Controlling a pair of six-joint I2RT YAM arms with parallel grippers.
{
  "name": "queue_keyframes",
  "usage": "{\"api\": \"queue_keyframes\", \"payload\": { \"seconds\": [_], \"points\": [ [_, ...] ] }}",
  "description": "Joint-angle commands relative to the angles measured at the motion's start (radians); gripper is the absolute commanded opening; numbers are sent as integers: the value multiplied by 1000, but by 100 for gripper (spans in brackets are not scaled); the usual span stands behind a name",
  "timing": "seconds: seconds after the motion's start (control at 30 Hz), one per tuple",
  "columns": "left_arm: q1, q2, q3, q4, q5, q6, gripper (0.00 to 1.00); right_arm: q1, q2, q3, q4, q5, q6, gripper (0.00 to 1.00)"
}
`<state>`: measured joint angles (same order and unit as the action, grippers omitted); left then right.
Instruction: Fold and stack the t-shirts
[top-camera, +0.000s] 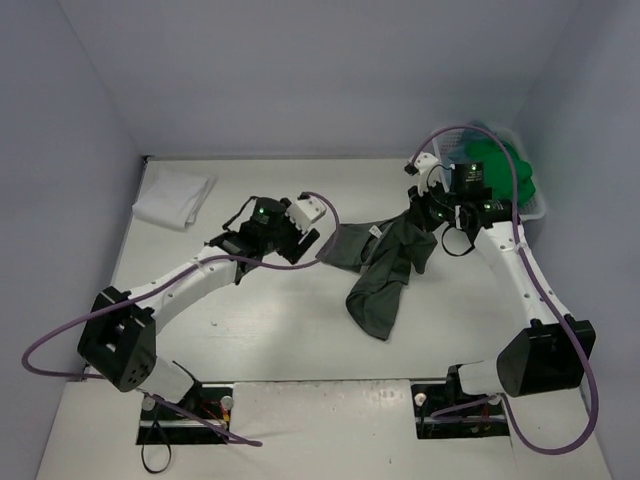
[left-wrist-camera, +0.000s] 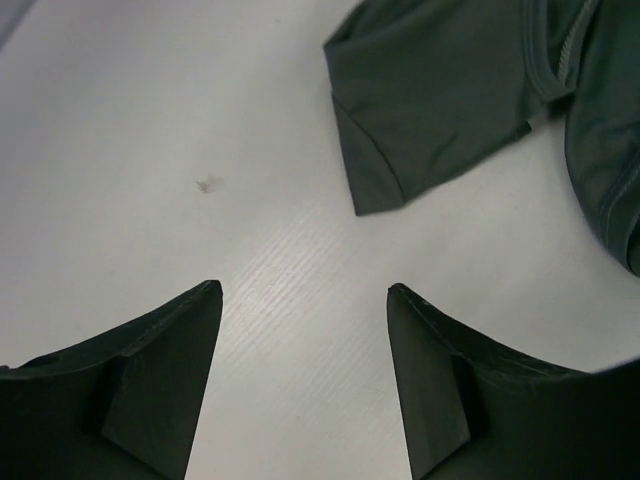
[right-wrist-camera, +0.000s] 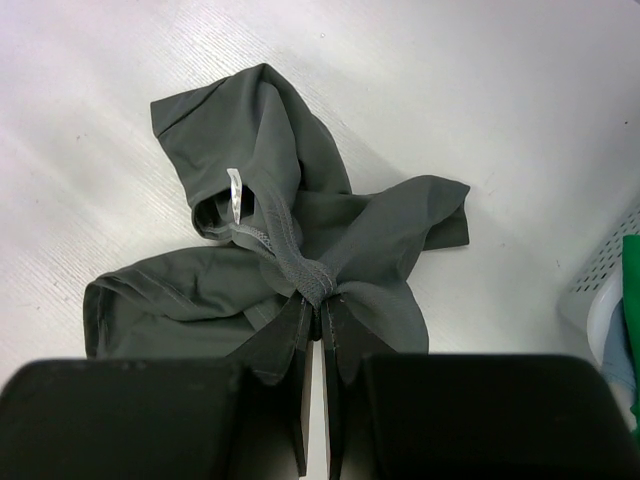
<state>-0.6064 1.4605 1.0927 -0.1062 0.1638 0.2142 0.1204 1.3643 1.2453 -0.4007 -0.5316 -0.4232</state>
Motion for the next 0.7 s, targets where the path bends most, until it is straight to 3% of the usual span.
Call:
{"api": "queue_keyframes", "payload": {
  "seconds": [0.0,0.27,0.67],
  "points": [
    [-52,7,-17,173,11,33,61,8,7,46,22,-5,17,0],
    [-181,213,-22,350,-179,120,63,8,41,77,25,-1,27,0],
    [-239,373,67,482,-245,77,63,5,38,69,26,7,26,0]
  ]
}}
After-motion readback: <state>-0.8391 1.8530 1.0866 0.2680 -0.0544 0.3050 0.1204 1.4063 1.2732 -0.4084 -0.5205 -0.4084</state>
